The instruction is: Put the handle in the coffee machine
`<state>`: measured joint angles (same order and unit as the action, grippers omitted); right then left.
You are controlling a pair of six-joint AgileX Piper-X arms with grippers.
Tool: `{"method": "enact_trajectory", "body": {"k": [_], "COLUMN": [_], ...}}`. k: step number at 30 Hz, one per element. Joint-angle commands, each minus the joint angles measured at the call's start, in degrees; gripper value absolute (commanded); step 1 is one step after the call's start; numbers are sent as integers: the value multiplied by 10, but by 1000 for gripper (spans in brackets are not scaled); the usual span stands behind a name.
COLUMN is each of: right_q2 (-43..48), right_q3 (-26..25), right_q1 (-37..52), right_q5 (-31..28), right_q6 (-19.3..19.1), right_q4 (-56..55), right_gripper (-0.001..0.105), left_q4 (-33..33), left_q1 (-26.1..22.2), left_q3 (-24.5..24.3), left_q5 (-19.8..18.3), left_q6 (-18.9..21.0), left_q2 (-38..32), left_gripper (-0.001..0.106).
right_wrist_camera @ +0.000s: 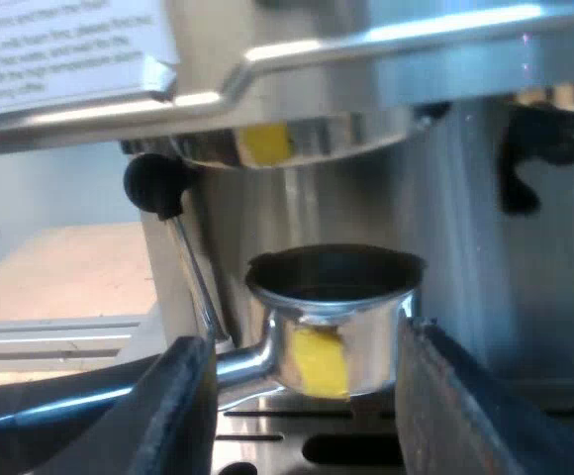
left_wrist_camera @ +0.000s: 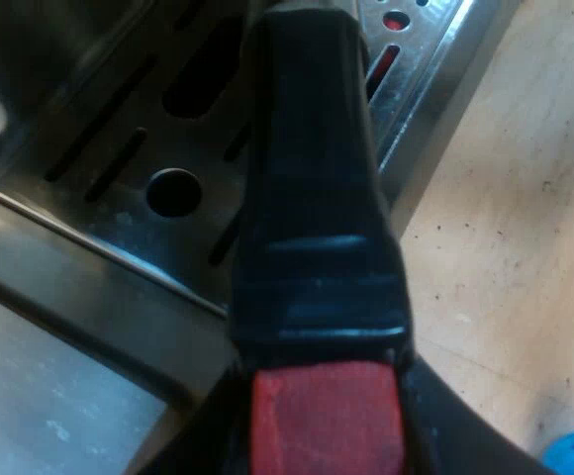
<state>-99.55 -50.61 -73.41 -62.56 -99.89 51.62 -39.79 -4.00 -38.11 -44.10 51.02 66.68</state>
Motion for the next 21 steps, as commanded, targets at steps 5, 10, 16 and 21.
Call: {"method": "enact_trajectory", "body": {"k": [5,10,16,21], "right_q2": [-2,-2,-2,-2], "right_q3": [-6,-6,-6,-6], "right_q1": [11,11,11,11], "right_q5": [22,24,24,24], "right_q6": [-20,-20,-20,-20], "right_q4": [4,4,4,4], "right_gripper": [44,44,44,44], "left_q4": [20,21,55,61], "left_q1": [0,0,0,0], "left_q3": [-24,-24,-24,-24], "left_q5": [-44,-44,-43,-43], "left_q6": [15,15,44,44], "left_q2": [-5,-5,-5,-5], "left_gripper": [0,0,0,0]}}
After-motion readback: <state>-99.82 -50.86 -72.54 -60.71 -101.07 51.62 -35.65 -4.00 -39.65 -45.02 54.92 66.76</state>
